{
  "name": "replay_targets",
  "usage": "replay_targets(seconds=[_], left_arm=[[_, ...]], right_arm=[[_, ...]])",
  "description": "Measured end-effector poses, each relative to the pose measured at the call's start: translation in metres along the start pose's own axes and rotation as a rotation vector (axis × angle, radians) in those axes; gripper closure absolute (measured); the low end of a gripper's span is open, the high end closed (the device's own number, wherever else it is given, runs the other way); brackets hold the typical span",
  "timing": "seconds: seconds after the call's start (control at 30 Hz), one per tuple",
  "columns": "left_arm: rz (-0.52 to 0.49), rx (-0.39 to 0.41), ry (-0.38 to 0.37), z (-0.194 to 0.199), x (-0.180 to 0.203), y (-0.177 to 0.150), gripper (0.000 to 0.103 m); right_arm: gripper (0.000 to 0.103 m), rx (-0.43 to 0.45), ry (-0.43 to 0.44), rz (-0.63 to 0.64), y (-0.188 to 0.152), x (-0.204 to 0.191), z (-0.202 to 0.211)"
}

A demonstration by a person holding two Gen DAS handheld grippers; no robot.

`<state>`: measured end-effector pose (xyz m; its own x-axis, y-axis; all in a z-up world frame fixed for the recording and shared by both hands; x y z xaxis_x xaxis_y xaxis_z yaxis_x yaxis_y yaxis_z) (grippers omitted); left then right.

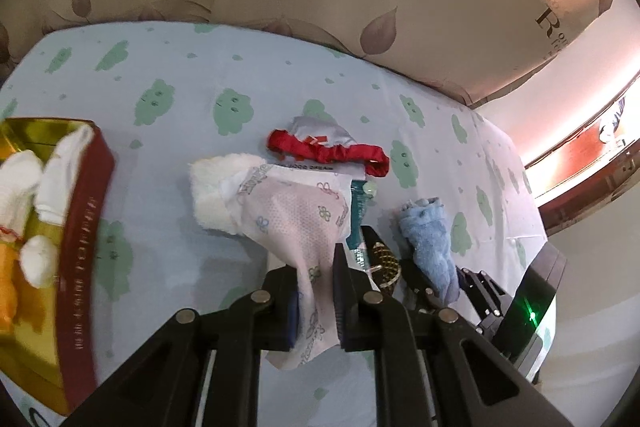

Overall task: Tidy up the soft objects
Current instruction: 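Carry the white pouch into the tin and open the left tool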

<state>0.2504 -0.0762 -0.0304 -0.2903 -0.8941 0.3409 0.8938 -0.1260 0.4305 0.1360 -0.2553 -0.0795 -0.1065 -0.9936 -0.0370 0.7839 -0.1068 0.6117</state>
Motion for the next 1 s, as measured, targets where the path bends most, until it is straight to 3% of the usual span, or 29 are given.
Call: replay_targets(seconds=[0.57, 1.0], left_arm=[[-0.011, 0.082, 0.144, 0.071, -0.056, -0.008, 0.09], [0.05, 0.16, 0.309, 0.133, -0.133, -0.007, 0.09]], right_arm=[[0.064, 0.0, -0.003, 0.006, -0.001, -0.001, 0.001], [0.064, 0.0, -0.007, 0.011, -0.001, -0.001, 0.001]])
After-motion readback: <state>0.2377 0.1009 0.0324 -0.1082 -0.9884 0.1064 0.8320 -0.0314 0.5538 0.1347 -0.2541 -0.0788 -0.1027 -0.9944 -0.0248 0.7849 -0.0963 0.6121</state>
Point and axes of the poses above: each gripper's, at about its wrist camera, not at the fingertips, and z roughly against the way its jaws point, x to its right, y to its top, the point moved 1 cm from there along -z, roughly the way its jaws point, and after that the axes turned 3 degrees about -z, right-handed, at the moved point
